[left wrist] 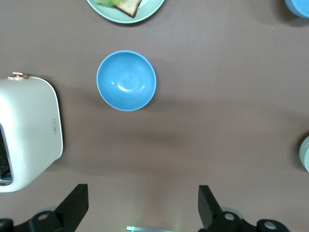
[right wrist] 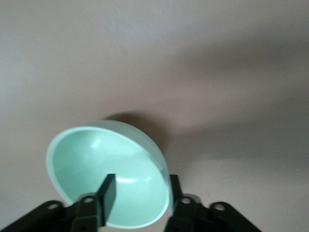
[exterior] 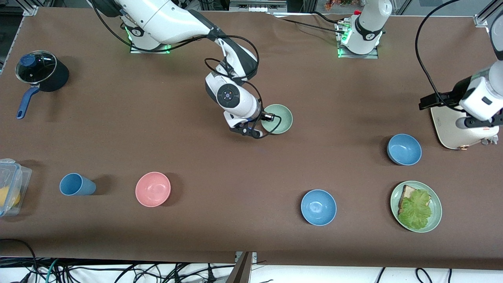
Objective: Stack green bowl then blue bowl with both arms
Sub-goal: 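Slide the green bowl toward the table middle with the right gripper, then release the green bowl while the left gripper reaches the blue bowl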
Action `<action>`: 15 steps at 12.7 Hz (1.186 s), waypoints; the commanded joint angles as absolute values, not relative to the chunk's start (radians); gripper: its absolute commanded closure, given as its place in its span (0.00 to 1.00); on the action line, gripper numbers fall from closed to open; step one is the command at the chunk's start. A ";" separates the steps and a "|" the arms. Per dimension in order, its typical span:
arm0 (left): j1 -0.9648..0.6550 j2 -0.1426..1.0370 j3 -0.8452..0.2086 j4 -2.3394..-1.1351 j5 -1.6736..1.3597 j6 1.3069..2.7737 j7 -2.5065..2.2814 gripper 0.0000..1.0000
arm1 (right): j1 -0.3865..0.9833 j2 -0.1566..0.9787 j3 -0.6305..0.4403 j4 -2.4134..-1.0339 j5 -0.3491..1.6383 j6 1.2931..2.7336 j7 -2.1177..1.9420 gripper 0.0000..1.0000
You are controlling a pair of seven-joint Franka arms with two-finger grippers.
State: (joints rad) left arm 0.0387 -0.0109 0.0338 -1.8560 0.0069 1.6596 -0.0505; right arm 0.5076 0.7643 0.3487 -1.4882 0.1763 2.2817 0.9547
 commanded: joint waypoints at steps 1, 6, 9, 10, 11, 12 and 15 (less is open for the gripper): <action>0.051 -0.074 0.025 -2.063 0.008 1.826 -0.028 0.00 | 0.460 0.735 0.350 -1.343 0.135 2.082 0.927 0.00; 0.132 0.087 0.028 -2.200 0.100 2.138 0.023 0.00 | 0.284 0.624 0.350 -1.333 0.046 1.935 0.696 0.00; 0.208 0.219 0.028 -2.181 0.100 2.294 0.115 0.00 | 0.132 0.574 0.348 -1.333 0.045 1.792 0.464 0.00; 0.219 0.238 0.029 -2.171 0.100 2.308 0.129 0.00 | 0.077 0.566 0.347 -1.332 0.043 1.755 0.384 0.00; 0.221 0.261 0.034 -2.154 0.101 2.319 0.149 0.00 | 0.027 0.560 0.345 -1.331 0.044 1.720 0.314 0.00; 0.228 0.285 0.046 -2.140 0.101 2.345 0.176 0.00 | -0.016 0.543 0.345 -1.331 0.041 1.694 0.281 0.00; 0.255 0.353 0.046 -2.135 0.100 2.445 0.201 0.00 | -0.052 0.474 0.254 -1.333 -0.012 1.686 0.177 0.00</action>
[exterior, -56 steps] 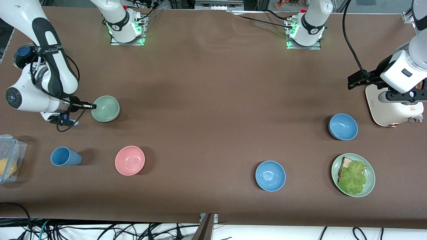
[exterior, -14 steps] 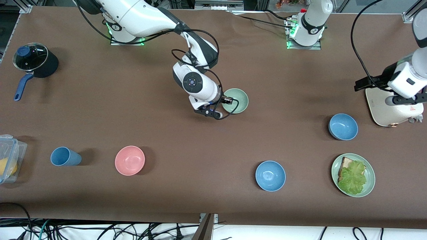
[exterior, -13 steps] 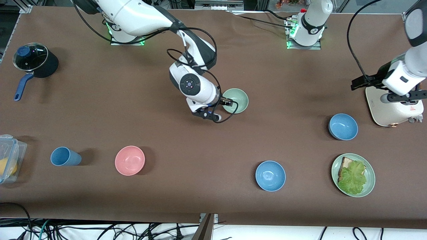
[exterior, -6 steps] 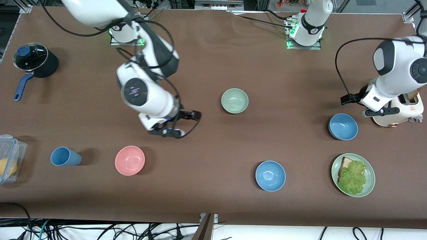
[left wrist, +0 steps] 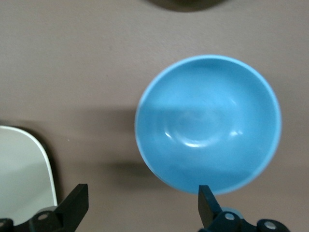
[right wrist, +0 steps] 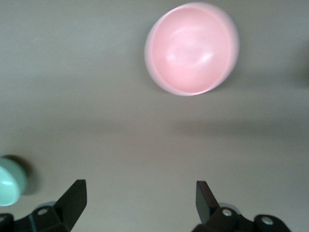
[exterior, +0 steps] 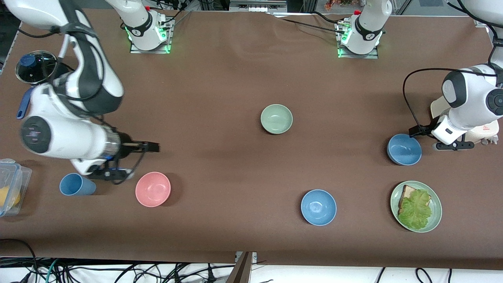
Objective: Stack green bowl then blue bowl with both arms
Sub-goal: 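Release the green bowl while the left gripper reaches the blue bowl, then grasp the light blue bowl rim with the left gripper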
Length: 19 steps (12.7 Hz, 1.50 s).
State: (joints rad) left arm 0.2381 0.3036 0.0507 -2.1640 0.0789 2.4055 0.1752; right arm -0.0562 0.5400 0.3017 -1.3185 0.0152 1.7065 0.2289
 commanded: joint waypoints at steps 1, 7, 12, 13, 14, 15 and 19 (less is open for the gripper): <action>0.255 0.359 0.046 -2.134 0.100 2.457 0.201 0.01 | -0.060 0.456 0.232 -1.333 -0.012 1.686 0.166 0.00; 0.252 0.443 0.043 -2.069 0.095 2.462 0.199 0.29 | -0.078 0.328 0.058 -1.356 -0.034 1.576 -0.005 0.00; 0.242 0.474 0.040 -2.059 0.084 2.459 0.183 1.00 | -0.078 0.266 0.026 -1.359 -0.098 1.535 -0.011 0.00; 0.241 0.471 0.038 -2.057 0.084 2.453 0.184 1.00 | -0.078 0.246 0.026 -1.359 -0.091 1.540 -0.006 0.00; 0.241 0.468 0.038 -2.057 0.084 2.453 0.186 1.00 | -0.077 0.229 0.026 -1.361 -0.089 1.542 -0.006 0.00; 0.241 0.459 0.037 -2.057 0.084 2.451 0.186 1.00 | -0.074 0.227 0.026 -1.367 -0.101 1.549 -0.006 0.00; 0.245 0.336 -0.001 -2.056 0.081 2.280 0.193 1.00 | -0.058 0.166 -0.012 -1.449 -0.091 1.552 -0.119 0.00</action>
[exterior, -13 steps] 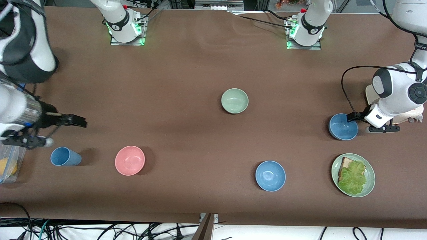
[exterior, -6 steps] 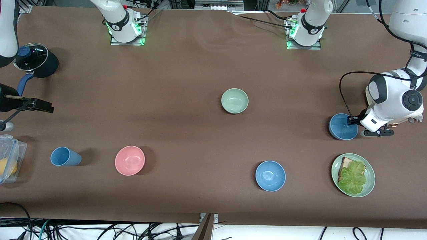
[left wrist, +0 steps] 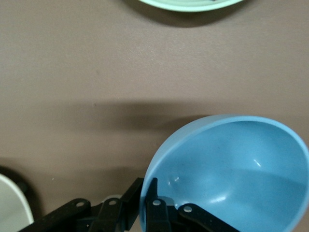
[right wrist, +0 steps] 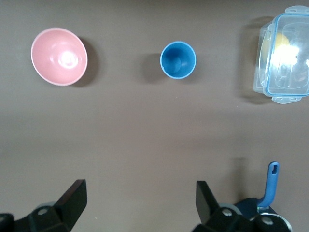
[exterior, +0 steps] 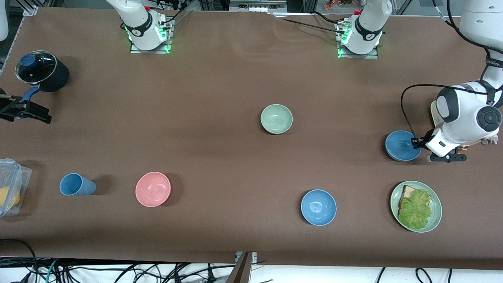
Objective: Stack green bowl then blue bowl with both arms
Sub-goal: 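Grasp the light blue bowl rim with the left gripper, then carry the blue bowl over the green bowl with the left gripper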
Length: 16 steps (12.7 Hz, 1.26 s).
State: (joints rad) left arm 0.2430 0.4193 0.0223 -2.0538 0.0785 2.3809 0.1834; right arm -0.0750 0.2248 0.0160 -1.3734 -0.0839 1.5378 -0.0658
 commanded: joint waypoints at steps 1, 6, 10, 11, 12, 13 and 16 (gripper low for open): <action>0.245 0.296 -0.014 -2.052 0.071 2.231 0.198 1.00 | -0.052 0.158 -0.032 -1.453 -0.084 1.552 -0.144 0.00; 0.245 0.158 -0.210 -2.052 -0.060 2.007 0.119 1.00 | -0.005 0.156 -0.057 -1.462 -0.066 1.542 -0.196 0.00; 0.244 0.175 -0.438 -2.049 -0.116 2.005 -0.099 1.00 | -0.002 0.173 -0.051 -1.454 -0.063 1.542 -0.189 0.00; 0.239 0.190 -0.481 -2.042 -0.174 2.011 -0.141 1.00 | -0.002 0.173 -0.049 -1.454 -0.054 1.542 -0.186 0.00; 0.235 0.210 -0.521 -2.031 -0.213 2.031 -0.171 1.00 | -0.002 0.173 -0.049 -1.454 -0.031 1.542 -0.183 0.00; 0.220 0.228 -0.544 -2.028 -0.221 2.070 -0.213 1.00 | -0.003 0.173 -0.051 -1.454 -0.008 1.542 -0.183 0.00; 0.102 0.305 -0.554 -2.031 -0.224 2.216 -0.332 1.00 | -0.003 0.175 -0.051 -1.454 -0.005 1.543 -0.157 0.00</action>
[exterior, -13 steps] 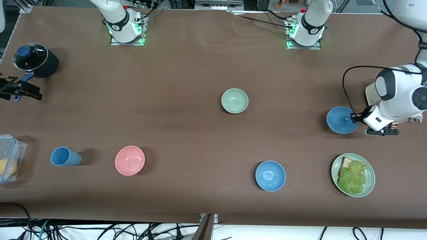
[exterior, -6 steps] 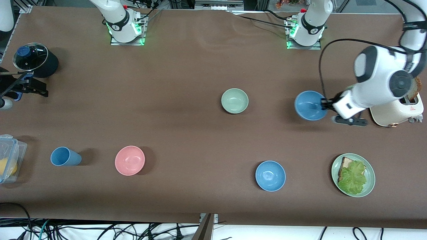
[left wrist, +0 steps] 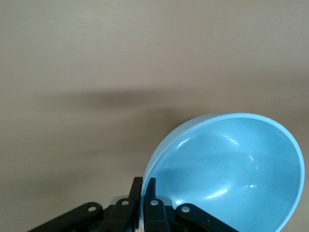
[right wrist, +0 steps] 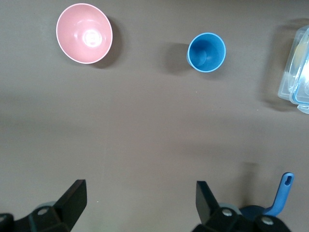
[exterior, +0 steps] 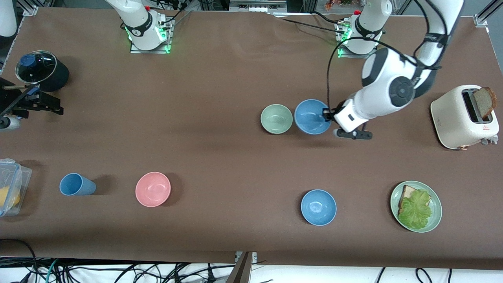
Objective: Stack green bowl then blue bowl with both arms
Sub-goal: 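Carry the blue bowl over the green bowl with the left gripper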
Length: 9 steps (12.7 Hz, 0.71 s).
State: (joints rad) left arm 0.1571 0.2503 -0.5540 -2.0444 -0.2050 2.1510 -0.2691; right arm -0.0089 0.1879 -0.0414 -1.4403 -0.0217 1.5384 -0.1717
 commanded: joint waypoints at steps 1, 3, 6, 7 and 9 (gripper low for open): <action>0.066 0.327 -0.552 -2.031 -0.222 2.253 -0.368 1.00 | -0.003 0.175 -0.051 -1.454 -0.005 1.543 -0.153 0.00; 0.023 0.359 -0.552 -2.033 -0.216 2.299 -0.411 1.00 | -0.002 0.175 -0.049 -1.454 -0.005 1.542 -0.155 0.00; -0.005 0.382 -0.549 -2.046 -0.212 2.345 -0.417 1.00 | -0.003 0.176 -0.051 -1.454 -0.005 1.543 -0.158 0.00; -0.009 0.387 -0.549 -2.049 -0.210 2.345 -0.417 1.00 | -0.003 0.176 -0.051 -1.454 -0.005 1.543 -0.158 0.00; -0.015 0.387 -0.548 -2.069 -0.209 2.345 -0.417 1.00 | -0.003 0.176 -0.051 -1.454 -0.006 1.545 -0.156 0.00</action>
